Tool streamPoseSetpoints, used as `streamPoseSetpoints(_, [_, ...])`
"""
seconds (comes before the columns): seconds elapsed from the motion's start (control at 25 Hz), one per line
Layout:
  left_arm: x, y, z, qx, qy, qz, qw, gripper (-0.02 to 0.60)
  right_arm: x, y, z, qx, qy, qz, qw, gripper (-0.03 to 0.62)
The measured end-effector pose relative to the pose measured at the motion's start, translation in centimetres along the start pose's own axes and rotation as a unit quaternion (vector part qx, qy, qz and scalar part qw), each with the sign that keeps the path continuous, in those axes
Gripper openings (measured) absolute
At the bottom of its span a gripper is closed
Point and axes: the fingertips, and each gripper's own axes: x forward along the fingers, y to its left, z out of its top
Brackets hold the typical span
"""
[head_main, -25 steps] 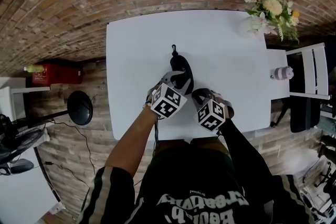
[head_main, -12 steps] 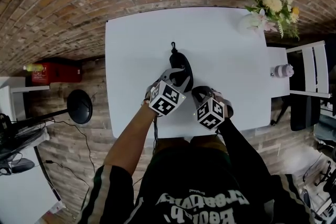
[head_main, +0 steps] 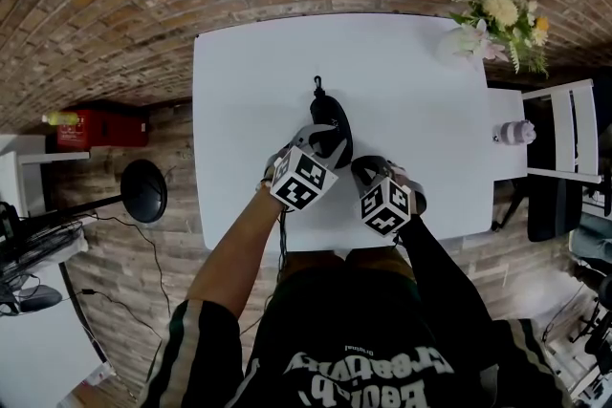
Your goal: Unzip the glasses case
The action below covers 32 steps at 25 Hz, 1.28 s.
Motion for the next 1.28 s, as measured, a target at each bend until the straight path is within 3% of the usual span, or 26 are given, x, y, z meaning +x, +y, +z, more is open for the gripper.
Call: streamPoseSetpoints(1.28, [0.0, 0.0, 0.0, -0.001, -0.003, -0.017, 0.9999, 0.086, 0.6, -2.6, 0.4, -0.024, 0.003, -0.011, 1.0, 0.014])
